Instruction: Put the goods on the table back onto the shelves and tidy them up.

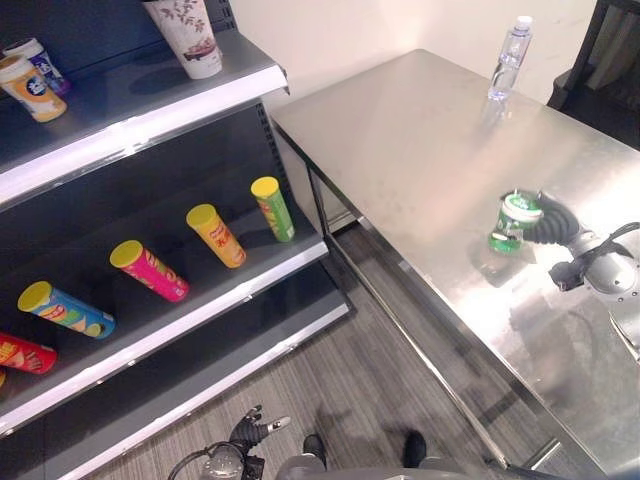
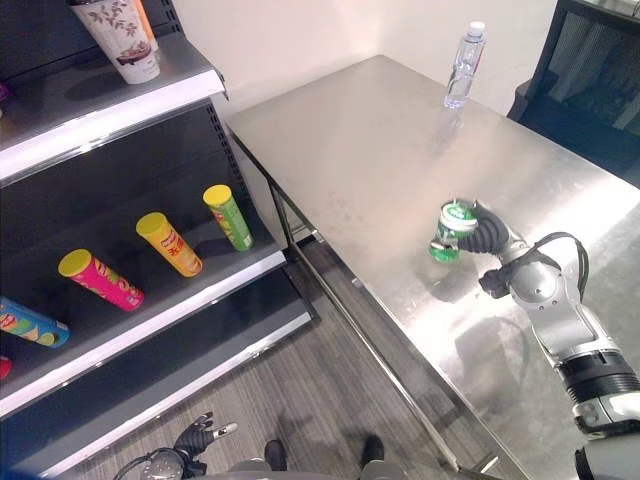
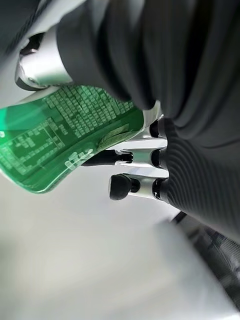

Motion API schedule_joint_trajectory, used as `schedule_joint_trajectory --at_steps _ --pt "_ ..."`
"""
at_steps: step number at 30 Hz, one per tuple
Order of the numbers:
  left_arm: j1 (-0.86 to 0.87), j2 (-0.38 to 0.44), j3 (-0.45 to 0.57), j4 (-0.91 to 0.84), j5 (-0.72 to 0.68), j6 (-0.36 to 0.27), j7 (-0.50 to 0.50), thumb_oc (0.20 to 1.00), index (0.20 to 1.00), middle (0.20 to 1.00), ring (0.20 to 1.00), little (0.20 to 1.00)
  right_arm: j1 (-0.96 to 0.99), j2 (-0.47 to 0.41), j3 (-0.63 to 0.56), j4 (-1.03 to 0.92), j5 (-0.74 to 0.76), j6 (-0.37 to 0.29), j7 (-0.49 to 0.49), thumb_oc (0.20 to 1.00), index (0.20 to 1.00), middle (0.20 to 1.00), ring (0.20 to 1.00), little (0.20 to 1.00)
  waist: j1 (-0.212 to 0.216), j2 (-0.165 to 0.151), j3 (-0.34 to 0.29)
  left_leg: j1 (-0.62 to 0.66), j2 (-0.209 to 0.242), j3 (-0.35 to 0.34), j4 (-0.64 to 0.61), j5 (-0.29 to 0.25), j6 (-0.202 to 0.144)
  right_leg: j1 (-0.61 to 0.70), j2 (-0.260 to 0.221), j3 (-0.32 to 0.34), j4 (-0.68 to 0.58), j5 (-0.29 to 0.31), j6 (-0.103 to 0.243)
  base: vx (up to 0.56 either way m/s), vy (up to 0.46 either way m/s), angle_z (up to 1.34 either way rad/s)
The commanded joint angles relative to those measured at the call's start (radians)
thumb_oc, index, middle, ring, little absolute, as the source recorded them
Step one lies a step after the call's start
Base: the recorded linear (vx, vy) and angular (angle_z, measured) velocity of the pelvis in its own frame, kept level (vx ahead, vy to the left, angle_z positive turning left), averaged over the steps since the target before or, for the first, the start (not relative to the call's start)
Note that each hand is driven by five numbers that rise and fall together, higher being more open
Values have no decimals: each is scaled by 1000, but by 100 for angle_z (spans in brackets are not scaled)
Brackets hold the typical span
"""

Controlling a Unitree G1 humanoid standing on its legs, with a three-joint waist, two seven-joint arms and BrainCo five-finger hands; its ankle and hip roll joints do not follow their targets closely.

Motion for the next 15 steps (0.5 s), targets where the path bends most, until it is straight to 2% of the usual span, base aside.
schedule_joint_trajectory --at_steps 1,4,8,12,15 --pt "-56 16 -19 -1 11 -25 29 1000 1000 1000 1000 1000 -61 -56 -73 -139 41 -128 -91 200 200 200 200 200 30 -34 -36 64 41 -3 57 -71 -92 2 -15 57 101 -146 110 5 -31 2" --pt "-57 15 -12 -1 9 -29 35 1000 1000 1000 1000 1000 -79 -56 -120 -245 50 -157 -109 200 200 200 200 200 37 -39 -40 66 43 -11 57 -70 -94 7 -14 55 105 -153 107 1 -46 5" --pt "-61 15 -7 3 -1 -32 39 1000 1000 1000 1000 1000 -126 -60 -125 -317 56 -176 -120 200 200 200 200 200 47 -44 -43 69 47 -26 58 -67 -97 15 -13 49 107 -162 102 -6 -65 8" --pt "-63 26 -4 1 -9 -37 43 1000 1000 1000 1000 1000 -205 -78 -90 -378 73 -191 -113 200 200 200 200 200 64 -51 -45 66 52 -45 56 -55 -104 24 -9 40 109 -172 96 -32 -81 20" --pt "-65 43 -2 3 -21 -40 44 1000 1000 1000 1000 1000 -308 -108 -14 -383 100 -201 -103 200 200 200 200 200 89 -62 -44 58 60 -71 53 -38 -112 31 -3 32 113 -181 89 -50 -96 17"
